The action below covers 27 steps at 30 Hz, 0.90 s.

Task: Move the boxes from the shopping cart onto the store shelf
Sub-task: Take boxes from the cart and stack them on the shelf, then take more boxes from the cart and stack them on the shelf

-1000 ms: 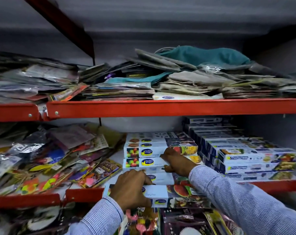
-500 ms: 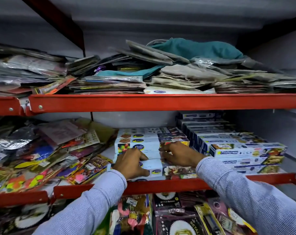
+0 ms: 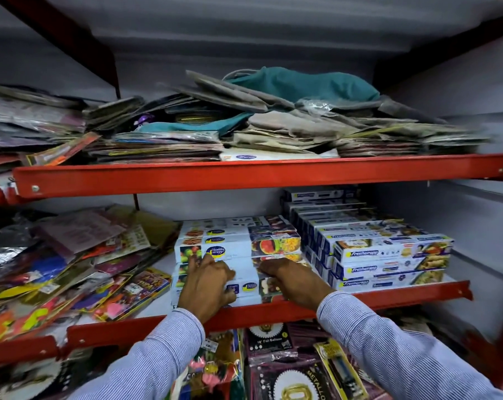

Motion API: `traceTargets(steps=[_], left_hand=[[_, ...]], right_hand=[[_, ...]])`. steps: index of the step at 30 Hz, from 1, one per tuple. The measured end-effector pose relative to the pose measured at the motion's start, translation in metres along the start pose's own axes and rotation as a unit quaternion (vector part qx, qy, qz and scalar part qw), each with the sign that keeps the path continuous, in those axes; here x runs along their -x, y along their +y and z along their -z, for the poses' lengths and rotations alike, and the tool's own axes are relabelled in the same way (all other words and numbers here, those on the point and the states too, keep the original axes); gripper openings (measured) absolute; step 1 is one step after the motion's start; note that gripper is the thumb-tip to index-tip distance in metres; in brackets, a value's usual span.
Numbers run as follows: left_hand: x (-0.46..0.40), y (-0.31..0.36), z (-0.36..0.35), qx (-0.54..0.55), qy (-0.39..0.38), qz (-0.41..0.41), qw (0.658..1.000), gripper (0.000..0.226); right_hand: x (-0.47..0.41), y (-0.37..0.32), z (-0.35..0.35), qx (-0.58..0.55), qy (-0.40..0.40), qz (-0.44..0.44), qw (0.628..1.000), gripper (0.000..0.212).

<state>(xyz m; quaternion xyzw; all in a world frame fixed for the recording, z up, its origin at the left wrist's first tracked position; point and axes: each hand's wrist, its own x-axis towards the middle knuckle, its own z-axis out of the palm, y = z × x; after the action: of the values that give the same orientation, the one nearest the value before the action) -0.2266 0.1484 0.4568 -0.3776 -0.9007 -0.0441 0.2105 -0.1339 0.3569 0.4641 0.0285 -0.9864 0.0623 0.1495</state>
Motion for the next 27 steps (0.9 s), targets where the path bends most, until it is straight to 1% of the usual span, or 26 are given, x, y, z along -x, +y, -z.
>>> traceTargets(steps=[3, 6, 7, 9, 11, 14, 17, 19, 20, 23, 25, 27], left_hand=[[0.004, 0.0, 0.0, 0.046, -0.004, 0.005, 0.999, 0.042], [0.013, 0.005, 0.0, 0.02, 0.001, 0.001, 1.0, 0.049], [0.019, 0.008, 0.0, 0.009, 0.01, -0.005, 1.0, 0.053], [0.038, 0.015, -0.002, 0.007, 0.05, -0.029, 0.998, 0.063], [0.07, 0.024, -0.012, 0.019, 0.081, -0.057, 0.995, 0.072], [0.119, 0.037, -0.034, 0.017, 0.081, -0.092, 0.992, 0.084], [0.176, 0.046, -0.064, 0.049, 0.049, -0.087, 0.994, 0.087], [0.207, 0.05, -0.084, 0.062, 0.017, -0.072, 0.995, 0.09], [0.229, 0.053, -0.099, 0.069, -0.024, -0.063, 0.995, 0.091], [0.273, 0.054, -0.124, 0.077, -0.105, -0.027, 0.991, 0.086], [0.3, 0.054, -0.148, 0.083, -0.171, -0.005, 0.982, 0.085], [0.327, 0.054, -0.168, 0.082, -0.214, 0.011, 0.973, 0.087]], right_hand=[[-0.002, 0.001, -0.003, 0.005, 0.004, -0.005, 1.0, 0.041], [0.003, -0.003, -0.007, 0.042, -0.001, -0.008, 0.999, 0.049], [0.007, -0.006, -0.009, 0.068, -0.004, -0.01, 0.998, 0.052], [0.02, -0.015, -0.015, 0.081, -0.006, -0.032, 0.996, 0.06], [0.04, -0.028, -0.026, 0.067, 0.025, -0.049, 0.996, 0.064], [0.075, -0.049, -0.041, 0.062, 0.064, -0.049, 0.995, 0.068], [0.119, -0.07, -0.074, 0.047, 0.078, -0.06, 0.994, 0.07], [0.144, -0.079, -0.103, 0.057, 0.071, -0.069, 0.993, 0.072], [0.162, -0.085, -0.127, 0.053, 0.05, -0.072, 0.995, 0.072], [0.203, -0.093, -0.17, 0.017, 0.022, -0.091, 0.995, 0.075], [0.226, -0.098, -0.205, 0.014, -0.022, -0.104, 0.994, 0.074], [0.249, -0.104, -0.234, 0.004, -0.06, -0.122, 0.991, 0.073]])
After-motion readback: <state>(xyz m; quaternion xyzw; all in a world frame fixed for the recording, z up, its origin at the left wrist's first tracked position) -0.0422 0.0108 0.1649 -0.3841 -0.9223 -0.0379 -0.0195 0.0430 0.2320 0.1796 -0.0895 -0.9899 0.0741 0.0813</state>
